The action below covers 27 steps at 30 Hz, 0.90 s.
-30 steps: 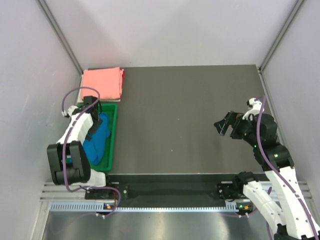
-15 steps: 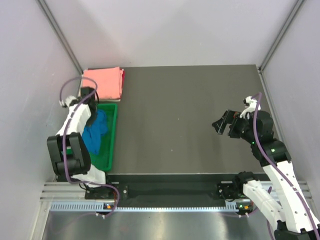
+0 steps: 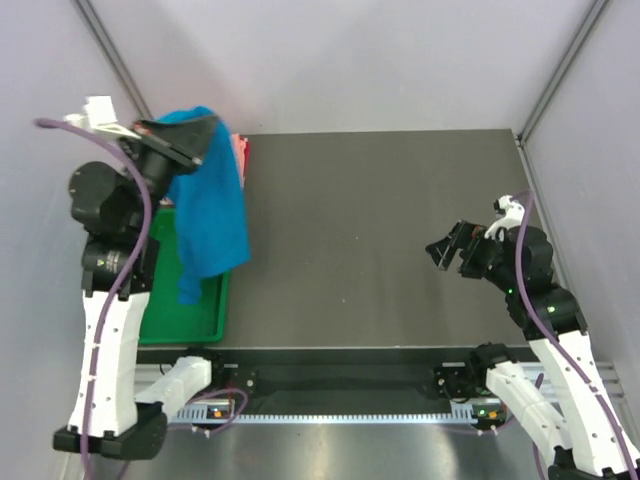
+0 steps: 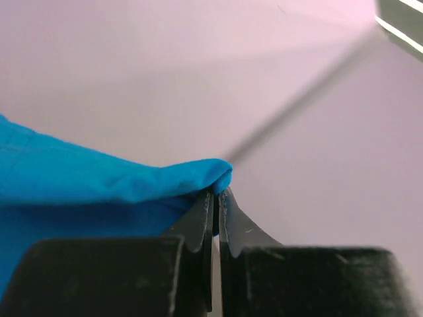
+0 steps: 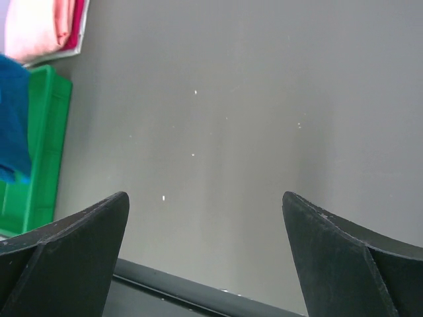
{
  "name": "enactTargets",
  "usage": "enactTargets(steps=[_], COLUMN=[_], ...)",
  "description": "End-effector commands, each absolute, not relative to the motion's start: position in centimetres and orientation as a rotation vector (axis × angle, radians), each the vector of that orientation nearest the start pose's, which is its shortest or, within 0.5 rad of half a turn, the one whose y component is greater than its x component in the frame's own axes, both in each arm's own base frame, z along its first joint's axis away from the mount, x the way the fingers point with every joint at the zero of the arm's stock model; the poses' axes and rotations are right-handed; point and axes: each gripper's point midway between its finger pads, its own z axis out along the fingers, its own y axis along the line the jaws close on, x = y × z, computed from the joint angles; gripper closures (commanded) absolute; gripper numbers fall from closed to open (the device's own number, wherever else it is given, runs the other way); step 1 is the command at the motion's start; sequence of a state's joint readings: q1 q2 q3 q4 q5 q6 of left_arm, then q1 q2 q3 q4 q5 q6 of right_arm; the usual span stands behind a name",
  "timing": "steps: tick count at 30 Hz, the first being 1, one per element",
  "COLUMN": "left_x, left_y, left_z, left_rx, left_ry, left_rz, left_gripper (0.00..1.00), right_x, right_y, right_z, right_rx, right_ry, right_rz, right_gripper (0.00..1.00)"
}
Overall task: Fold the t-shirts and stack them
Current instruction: Move the tshirt to the center of the board
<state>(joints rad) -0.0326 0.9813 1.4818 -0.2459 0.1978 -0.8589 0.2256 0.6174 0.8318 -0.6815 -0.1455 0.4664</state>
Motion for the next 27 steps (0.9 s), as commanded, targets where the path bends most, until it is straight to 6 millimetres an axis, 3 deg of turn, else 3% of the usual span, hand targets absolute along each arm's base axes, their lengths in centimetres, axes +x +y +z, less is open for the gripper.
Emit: enactTargets(steps=[1,3,4,8,9,11,12,13,15,16,18,19,21,22,25,27], left_x=[25.4,24.6,24.9,25.2,25.0,25.4,26.0,26.1,27.3,27.4,28.8,28.6,29.0,28.4,28.7,29.1], left_y=[-16.9,-19.6,-21.0,-26.8,-29.2,-31.1,-32.9,-33.7,-36.1,-36.5,-38.4,-38.4,-39.7,-39.3,-39.2,-38.9], left_z=[55.2,53.4,50.9,45.2,43.5,43.3,42.1,43.9,43.4,46.5,47.4,51.1,53.4,56.4,59.8,60.5], left_rx=[-0.05,0.001,0.02,0.164,0.213,0.256,0.285,0.312,0.353,0.371,0.379,0.385,0.388,0.391,0.353,0.322], left_ry=[1.308,1.345,1.409,1.552,1.602,1.607,1.648,1.61,1.629,1.557,1.547,1.455,1.38,1.295,1.195,1.176], left_rz=[-1.258,-1.361,-1.399,-1.424,-1.436,-1.414,-1.425,-1.437,-1.457,-1.466,-1.476,-1.501,-1.58,-1.608,-1.648,-1.644], left_gripper=[1.0,1.0,1.0,1.0,1.0,1.0,1.0,1.0,1.0,1.0,1.0,1.0,1.0,1.0,1.0,1.0], right_x=[22.0,22.0,22.0,22.1,22.1,21.9,21.8,21.7,21.6,21.5,21.4,21.4,21.5,21.5,21.6,21.5], right_y=[9.5,9.6,9.7,10.0,10.1,10.1,10.0,10.0,9.8,9.7,9.6,9.5,9.6,9.5,9.4,9.3], right_z=[25.7,25.5,25.4,24.6,24.4,24.3,24.3,24.5,24.7,24.9,25.2,25.5,25.7,26.1,26.7,27.2], right_rx=[0.192,0.21,0.215,0.241,0.245,0.25,0.251,0.251,0.261,0.266,0.277,0.281,0.285,0.285,0.282,0.28], right_ry=[2.0,2.005,2.007,2.023,2.028,2.031,2.033,2.028,2.018,2.011,1.999,1.99,1.99,1.982,1.978,1.968], right_rz=[0.614,0.625,0.632,0.663,0.665,0.667,0.667,0.668,0.659,0.658,0.66,0.66,0.664,0.663,0.654,0.65], right_gripper=[0.0,0.0,0.0,0.0,0.0,0.0,0.0,0.0,0.0,0.0,0.0,0.0,0.0,0.0,0.0,0.0])
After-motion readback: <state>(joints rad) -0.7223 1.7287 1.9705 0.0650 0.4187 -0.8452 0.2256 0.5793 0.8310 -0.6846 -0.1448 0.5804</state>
